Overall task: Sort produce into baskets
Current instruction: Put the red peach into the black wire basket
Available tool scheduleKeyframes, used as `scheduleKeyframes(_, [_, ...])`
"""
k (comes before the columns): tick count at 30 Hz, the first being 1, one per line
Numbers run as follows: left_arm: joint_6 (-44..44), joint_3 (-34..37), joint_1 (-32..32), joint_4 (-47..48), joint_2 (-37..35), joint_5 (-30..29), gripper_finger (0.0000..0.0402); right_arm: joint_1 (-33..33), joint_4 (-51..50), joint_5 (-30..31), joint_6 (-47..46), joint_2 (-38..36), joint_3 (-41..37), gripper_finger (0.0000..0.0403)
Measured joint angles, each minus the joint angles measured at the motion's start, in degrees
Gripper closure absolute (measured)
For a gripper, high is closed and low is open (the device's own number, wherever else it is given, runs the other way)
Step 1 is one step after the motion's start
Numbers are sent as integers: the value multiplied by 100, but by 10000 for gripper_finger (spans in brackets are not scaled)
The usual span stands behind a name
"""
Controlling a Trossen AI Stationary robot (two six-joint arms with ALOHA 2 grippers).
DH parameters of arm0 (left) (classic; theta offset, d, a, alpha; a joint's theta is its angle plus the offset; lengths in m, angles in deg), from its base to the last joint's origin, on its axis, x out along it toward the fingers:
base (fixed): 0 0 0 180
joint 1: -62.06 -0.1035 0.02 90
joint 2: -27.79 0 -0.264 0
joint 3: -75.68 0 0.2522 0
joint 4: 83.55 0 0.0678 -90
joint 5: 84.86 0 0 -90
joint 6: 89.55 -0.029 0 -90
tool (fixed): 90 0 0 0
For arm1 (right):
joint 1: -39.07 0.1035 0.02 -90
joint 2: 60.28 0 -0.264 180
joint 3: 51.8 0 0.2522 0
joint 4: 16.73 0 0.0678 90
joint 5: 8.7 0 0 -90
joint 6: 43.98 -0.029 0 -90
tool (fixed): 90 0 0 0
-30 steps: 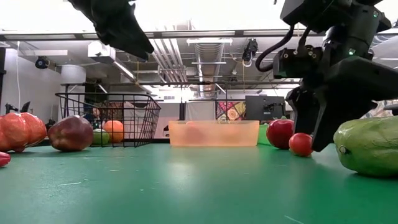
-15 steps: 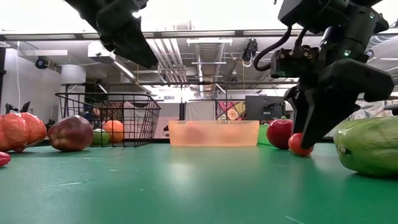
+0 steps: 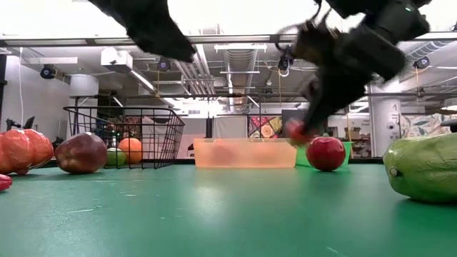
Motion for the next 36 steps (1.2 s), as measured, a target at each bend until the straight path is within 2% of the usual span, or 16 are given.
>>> scheduleKeyframes(4, [-671,367,0,-1283,-62,490,79,-132,1425,-144,654,-12,-21,280])
scheduleKeyframes(8, [-1205,746,7,-2231,-86,666,79,-323,2973,-760,1077,22,-85,285])
scheduleKeyframes(13, [-1549,942,7,-2841,-134,915,79,-618,4080,-1918,1141,39,-144,281])
scheduleKeyframes(15, [-1742,939,7,-3042,-138,1178,79,-732,4674,-2374,1121,44,-195,280])
scheduleKeyframes(18, [-2085,839,9,-3112,-134,1658,79,-864,5448,-2742,1065,51,-258,280])
scheduleKeyframes(27, [-2821,664,11,-3542,-129,1773,79,-972,5819,-2876,1117,66,-276,278])
scheduleKeyframes(32, [-3089,662,11,-3662,-127,2148,79,-992,5834,-2876,1066,66,-276,276])
scheduleKeyframes(36, [-3191,662,4,-3731,-96,2166,79,-998,5835,-2874,1040,66,-276,276])
